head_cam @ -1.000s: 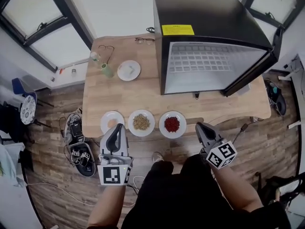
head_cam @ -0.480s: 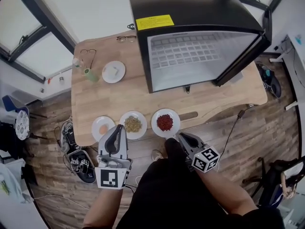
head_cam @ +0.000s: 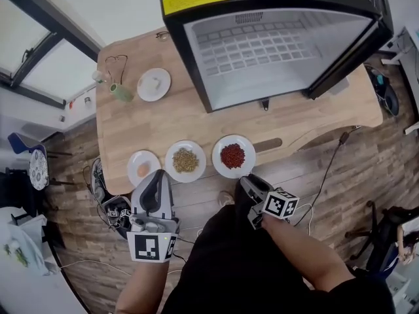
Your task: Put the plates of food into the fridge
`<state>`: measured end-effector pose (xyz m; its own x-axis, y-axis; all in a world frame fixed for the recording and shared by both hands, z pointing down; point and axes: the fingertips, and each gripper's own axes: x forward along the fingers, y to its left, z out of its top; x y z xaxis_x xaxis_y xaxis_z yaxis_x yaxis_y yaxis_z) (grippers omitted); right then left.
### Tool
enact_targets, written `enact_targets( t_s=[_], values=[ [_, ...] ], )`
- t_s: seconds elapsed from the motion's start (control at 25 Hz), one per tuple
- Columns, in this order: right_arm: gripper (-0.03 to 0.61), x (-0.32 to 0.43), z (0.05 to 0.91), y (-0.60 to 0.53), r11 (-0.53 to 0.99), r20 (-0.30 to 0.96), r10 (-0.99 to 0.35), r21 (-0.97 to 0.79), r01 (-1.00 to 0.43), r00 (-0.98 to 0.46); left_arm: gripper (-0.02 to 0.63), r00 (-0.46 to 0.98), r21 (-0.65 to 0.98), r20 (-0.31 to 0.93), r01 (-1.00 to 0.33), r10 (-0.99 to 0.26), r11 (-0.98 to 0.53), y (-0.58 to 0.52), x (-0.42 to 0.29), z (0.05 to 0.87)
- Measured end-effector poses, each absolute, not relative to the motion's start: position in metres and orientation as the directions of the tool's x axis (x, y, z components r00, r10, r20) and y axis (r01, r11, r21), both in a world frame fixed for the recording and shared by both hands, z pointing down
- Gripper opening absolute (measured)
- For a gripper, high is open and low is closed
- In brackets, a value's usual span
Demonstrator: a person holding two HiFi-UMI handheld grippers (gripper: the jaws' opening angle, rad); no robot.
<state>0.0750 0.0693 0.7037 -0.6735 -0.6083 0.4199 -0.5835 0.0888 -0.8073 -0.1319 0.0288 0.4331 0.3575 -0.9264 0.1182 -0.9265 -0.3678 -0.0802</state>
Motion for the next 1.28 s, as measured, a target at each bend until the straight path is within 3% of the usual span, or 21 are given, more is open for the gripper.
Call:
enact_targets(
  t_s=[0.16,0.36,0.4,0.52,0.68,1.28],
  values=[
    [0.184,0.073,0.718,0.054,-0.069,0.399,-0.657,-0.877,-0.475,-0.640,0.015,0.350,-0.078,0.133,-0.929,-0.927,-0.362,0.025,-0.131,0.437],
    [0.183,0.063,0.731,0.050,-0.161,0.407,-0.647,-0.899,-0.407,-0.645,0.015,0.336,-0.075,0.145,-0.934,-0.930,-0.349,0.027,-0.136,0.440],
    [0.177,0.062,0.729,0.050,-0.161,0.402,-0.650,-0.902,-0.400,-0.645,0.015,0.331,-0.074,0.147,-0.936,-0.932,-0.344,0.027,-0.139,0.440],
    [0.065,0.061,0.720,0.047,-0.146,0.383,-0.662,-0.909,-0.390,-0.644,0.015,0.316,-0.062,0.159,-0.942,-0.935,-0.329,0.029,-0.148,0.446],
    [0.034,0.063,0.712,0.044,-0.175,0.363,-0.672,-0.925,-0.338,-0.645,0.015,0.305,-0.044,0.168,-0.947,-0.937,-0.317,0.031,-0.155,0.453],
    [0.032,0.092,0.635,0.019,-0.072,0.262,-0.718,-0.950,-0.305,-0.645,0.015,0.317,-0.014,0.112,-0.947,-0.942,-0.320,0.018,-0.144,0.440]
  ],
)
